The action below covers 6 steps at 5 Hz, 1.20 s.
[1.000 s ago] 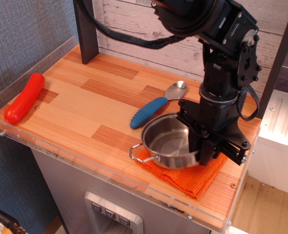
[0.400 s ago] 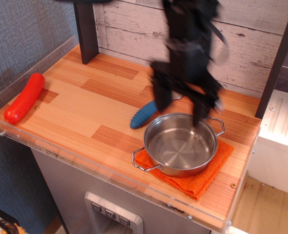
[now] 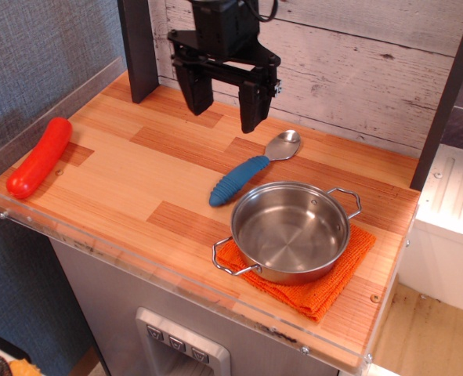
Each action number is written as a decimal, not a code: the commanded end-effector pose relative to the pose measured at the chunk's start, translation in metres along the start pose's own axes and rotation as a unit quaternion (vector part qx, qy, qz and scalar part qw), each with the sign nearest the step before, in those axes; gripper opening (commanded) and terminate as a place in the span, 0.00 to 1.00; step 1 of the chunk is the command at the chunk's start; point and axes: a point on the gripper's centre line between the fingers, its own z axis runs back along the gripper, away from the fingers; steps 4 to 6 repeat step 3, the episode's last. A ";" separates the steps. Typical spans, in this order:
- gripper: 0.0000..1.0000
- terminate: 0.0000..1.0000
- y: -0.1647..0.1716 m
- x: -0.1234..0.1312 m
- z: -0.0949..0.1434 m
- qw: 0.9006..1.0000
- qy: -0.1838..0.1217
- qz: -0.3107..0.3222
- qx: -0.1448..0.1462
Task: Move pot onto red towel
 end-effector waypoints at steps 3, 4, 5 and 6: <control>1.00 1.00 0.026 -0.002 -0.003 1.000 0.002 -0.003 0.021; 1.00 1.00 0.026 -0.002 -0.003 1.000 0.002 -0.003 0.021; 1.00 1.00 0.026 -0.002 -0.003 1.000 0.002 -0.003 0.021; 1.00 1.00 0.026 -0.002 -0.003 1.000 0.002 -0.003 0.021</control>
